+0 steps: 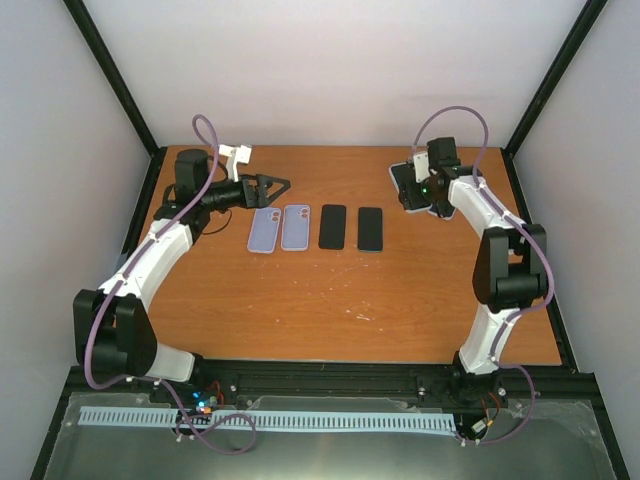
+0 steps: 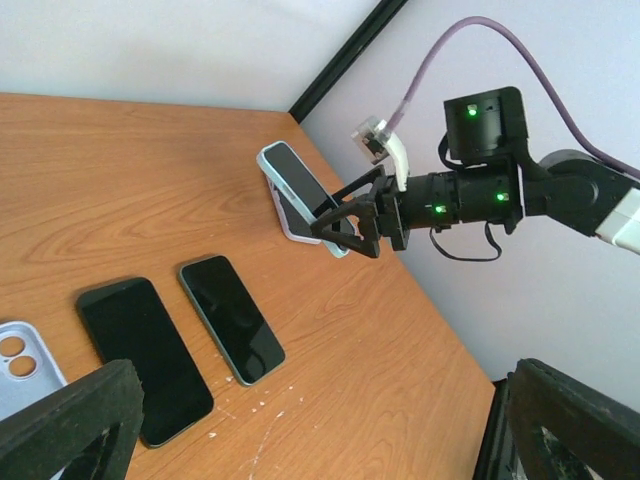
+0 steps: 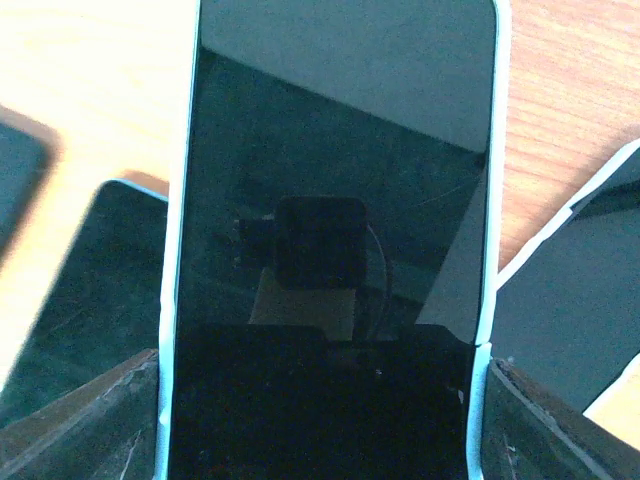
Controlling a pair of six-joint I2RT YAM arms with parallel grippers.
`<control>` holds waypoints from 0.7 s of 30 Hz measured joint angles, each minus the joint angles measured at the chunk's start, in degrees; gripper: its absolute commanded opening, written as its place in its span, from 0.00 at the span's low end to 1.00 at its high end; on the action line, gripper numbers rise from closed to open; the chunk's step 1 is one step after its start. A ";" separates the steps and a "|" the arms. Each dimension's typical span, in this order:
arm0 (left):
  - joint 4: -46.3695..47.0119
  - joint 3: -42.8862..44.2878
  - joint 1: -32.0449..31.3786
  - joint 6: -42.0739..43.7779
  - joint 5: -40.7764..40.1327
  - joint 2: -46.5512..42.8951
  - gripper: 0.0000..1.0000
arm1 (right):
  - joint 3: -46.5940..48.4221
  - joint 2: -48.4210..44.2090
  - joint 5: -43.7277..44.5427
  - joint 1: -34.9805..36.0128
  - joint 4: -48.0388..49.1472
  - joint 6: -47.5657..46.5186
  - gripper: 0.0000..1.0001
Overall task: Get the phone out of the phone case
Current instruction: Pick up the phone at the center of the board.
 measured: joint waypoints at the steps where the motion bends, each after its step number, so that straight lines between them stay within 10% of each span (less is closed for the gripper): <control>1: 0.48 0.00 0.04 -0.59 0.57 0.07 1.00 | -1.36 -1.95 -1.42 0.04 0.07 0.17 0.57; 21: 10.29 -2.67 0.44 -14.23 5.68 -1.92 0.92 | -5.99 -24.98 -6.32 21.94 2.78 0.50 0.57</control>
